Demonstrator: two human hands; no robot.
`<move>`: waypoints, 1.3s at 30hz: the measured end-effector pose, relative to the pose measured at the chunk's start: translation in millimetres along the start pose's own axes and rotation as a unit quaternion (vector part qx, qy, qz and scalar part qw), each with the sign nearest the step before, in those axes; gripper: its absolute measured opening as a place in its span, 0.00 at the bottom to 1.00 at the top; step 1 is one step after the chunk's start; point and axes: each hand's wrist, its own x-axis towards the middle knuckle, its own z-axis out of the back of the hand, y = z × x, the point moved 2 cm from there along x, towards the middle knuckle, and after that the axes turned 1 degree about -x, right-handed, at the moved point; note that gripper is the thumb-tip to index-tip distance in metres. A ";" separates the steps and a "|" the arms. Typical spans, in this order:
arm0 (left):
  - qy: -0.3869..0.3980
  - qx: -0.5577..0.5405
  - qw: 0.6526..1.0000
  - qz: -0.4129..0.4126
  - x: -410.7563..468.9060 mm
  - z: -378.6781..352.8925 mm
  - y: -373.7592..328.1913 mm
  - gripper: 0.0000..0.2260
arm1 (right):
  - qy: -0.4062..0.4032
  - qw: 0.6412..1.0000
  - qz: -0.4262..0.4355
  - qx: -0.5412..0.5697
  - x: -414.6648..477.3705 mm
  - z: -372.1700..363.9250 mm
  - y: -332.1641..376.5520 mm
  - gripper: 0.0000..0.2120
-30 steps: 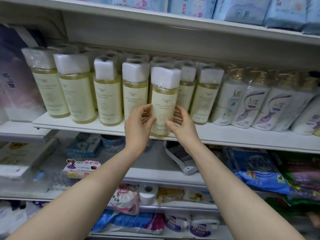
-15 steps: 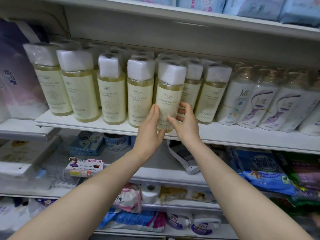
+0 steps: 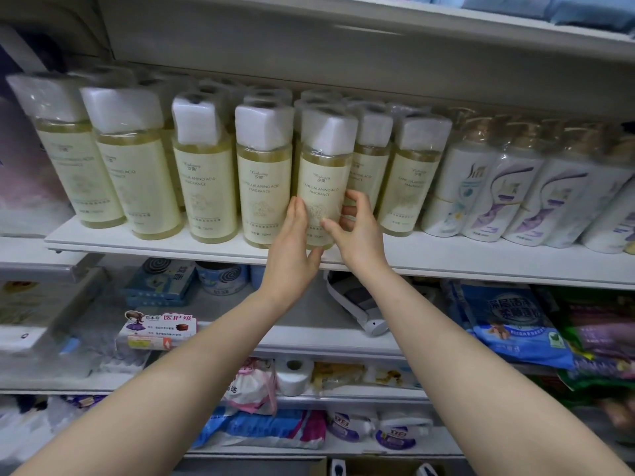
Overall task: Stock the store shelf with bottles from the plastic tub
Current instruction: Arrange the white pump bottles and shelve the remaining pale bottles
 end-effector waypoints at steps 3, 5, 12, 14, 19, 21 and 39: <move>-0.027 -0.005 1.000 0.013 -6.2 -7.0 -4.4 0.37 | 0.027 1.000 -0.002 0.001 -1.8 6.2 -0.4 0.29; -0.051 -0.003 0.998 0.023 -11.5 -11.1 -9.3 0.36 | 0.042 0.999 0.005 -0.010 -4.1 13.2 -2.5 0.29; -0.112 0.010 0.993 0.032 -39.4 -43.3 -44.9 0.31 | 0.062 0.997 0.036 -0.018 -27.5 58.9 -26.7 0.25; -0.122 0.018 0.992 0.031 -44.1 -56.7 -57.9 0.29 | 0.074 0.996 0.050 -0.014 -36.0 78.4 -35.5 0.23; -0.130 0.010 0.989 0.071 -62.7 -95.8 -90.4 0.25 | 0.100 0.993 0.068 -0.013 -54.1 126.2 -63.3 0.22; -0.123 0.008 0.990 0.070 -75.0 -113.3 -101.7 0.24 | 0.105 0.992 0.074 -0.008 -60.8 141.6 -77.0 0.22; -0.037 0.028 0.979 0.199 -234.4 -234.3 -106.4 0.19 | 0.230 0.972 -0.045 -0.009 -170.4 193.4 -243.5 0.20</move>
